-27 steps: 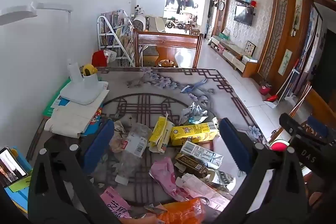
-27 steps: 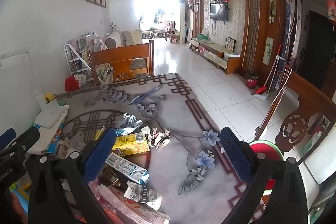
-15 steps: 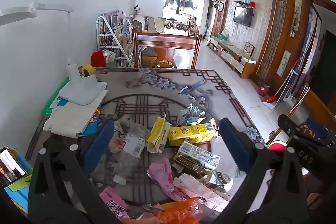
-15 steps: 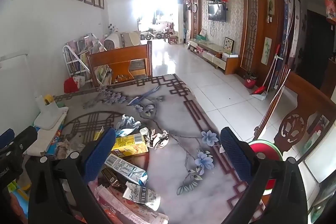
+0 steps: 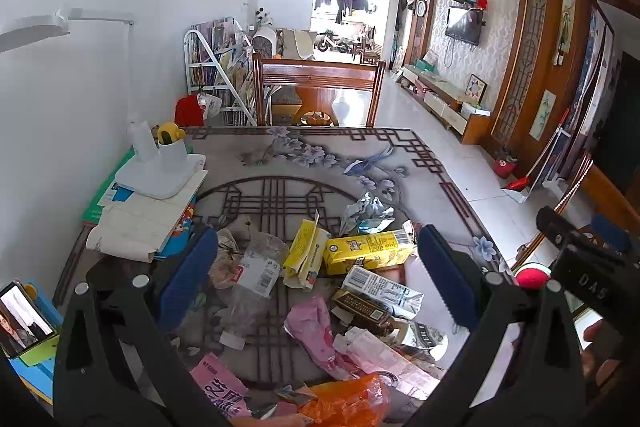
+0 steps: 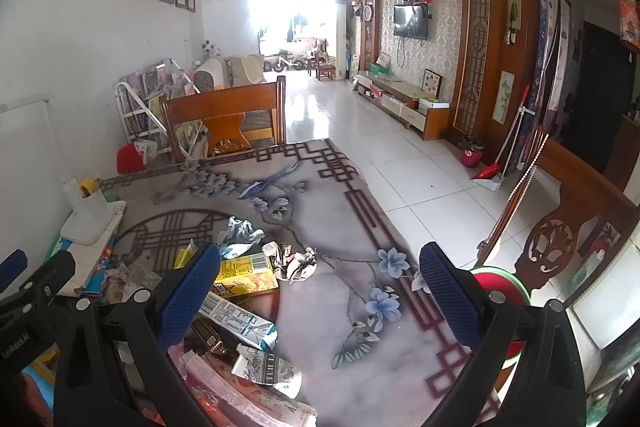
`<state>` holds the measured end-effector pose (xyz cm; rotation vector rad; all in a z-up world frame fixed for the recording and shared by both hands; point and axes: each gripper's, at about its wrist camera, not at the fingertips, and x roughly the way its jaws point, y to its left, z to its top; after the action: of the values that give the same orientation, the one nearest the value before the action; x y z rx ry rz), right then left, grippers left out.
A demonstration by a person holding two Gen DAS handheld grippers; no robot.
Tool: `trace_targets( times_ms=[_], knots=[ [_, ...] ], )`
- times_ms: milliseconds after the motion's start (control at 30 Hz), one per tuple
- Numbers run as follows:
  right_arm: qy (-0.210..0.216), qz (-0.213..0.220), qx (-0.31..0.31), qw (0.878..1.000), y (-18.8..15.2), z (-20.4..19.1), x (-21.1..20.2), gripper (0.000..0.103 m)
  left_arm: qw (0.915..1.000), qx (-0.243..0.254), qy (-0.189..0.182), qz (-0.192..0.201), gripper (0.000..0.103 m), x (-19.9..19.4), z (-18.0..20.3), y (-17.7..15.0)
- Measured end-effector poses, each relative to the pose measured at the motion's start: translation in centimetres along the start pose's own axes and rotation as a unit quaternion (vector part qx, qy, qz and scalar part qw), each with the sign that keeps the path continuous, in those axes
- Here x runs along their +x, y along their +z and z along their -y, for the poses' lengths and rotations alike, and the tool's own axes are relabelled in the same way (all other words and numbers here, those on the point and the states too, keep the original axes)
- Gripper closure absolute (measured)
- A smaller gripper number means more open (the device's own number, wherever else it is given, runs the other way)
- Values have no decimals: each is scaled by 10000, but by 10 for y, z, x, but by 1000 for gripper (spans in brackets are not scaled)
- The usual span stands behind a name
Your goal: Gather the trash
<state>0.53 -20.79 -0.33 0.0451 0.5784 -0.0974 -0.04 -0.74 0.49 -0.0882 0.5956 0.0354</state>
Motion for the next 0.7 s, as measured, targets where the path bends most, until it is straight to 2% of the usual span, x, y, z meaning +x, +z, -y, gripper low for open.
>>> trace_targets(
  times_ms=[433,700],
  knots=[
    [-287,310,-193,9989,14,-9,-27,7,9999,69,-128,-10,5,0,3,-1],
    [-329,324,-130,9988,18,-6,-29,7,9999,68,-112,-6,5,-1,3,-1]
  ],
)
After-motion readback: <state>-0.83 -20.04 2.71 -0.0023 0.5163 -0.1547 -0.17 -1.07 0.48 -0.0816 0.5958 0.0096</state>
